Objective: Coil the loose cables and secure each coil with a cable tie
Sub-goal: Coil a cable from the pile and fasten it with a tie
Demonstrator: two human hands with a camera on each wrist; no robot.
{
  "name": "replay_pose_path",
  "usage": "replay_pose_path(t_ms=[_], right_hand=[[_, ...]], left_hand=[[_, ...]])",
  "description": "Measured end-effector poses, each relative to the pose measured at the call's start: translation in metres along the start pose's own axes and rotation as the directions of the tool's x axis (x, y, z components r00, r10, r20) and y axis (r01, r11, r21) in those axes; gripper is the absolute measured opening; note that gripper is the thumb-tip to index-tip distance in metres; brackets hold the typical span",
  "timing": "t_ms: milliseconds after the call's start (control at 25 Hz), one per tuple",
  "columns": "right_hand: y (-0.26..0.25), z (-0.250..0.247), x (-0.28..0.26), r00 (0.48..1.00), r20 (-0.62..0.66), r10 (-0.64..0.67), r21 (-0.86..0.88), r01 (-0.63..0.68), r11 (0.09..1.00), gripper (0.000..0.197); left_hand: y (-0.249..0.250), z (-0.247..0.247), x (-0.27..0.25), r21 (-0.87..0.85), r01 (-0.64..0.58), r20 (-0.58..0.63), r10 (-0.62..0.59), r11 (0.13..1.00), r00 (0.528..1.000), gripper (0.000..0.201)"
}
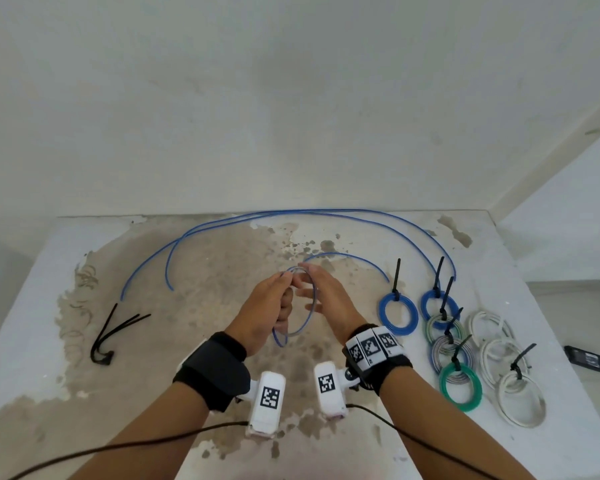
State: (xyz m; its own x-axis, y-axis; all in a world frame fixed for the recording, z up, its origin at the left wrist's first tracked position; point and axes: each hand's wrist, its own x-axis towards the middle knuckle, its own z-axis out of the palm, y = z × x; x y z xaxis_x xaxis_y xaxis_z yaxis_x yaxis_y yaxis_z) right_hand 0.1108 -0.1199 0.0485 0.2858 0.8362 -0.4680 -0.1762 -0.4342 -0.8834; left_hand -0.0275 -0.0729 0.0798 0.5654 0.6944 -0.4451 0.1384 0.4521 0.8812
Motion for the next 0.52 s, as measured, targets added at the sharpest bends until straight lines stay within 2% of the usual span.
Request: replay_pose_path(t_ms=[80,160,320,440,520], right_hand=[[-0.011,0.002,-0.004,0.99,0.032,-0.137,-0.057,0.139,0.989,0.026],[-0.02,0.001,-0.007,0.978,0.091,-0.189,-0.14,0.201,0.969,0.018],[-0.035,0.002,-0.013,0.971,0.148,-0.186,-0.155,0.209,0.966,0.016],[-0.041,0.009,-0.021,0.974,0.124,-0.19,-0.052,0.198,0.979,0.013],[-0.043,0.016,-0.027,0.978,0.105,-0.18,0.033,0.178,0.984,0.01]], left_hand=[[0.007,-0.006,-0.001,0.086,-0.004,0.017,0.003,0.996,1.0,0.033],[0.012,-0.013,0.0,0.159,-0.008,0.007,0.008,0.987,1.0,0.037],[0.019,-0.027,-0.004,0.263,-0.081,0.007,0.082,0.961,0.997,0.042],[0.023,-0.038,-0.012,0.395,-0.19,0.046,0.187,0.899,0.981,0.043],[0.026,-0.05,-0.019,0.45,-0.223,0.072,0.214,0.865,0.974,0.042]])
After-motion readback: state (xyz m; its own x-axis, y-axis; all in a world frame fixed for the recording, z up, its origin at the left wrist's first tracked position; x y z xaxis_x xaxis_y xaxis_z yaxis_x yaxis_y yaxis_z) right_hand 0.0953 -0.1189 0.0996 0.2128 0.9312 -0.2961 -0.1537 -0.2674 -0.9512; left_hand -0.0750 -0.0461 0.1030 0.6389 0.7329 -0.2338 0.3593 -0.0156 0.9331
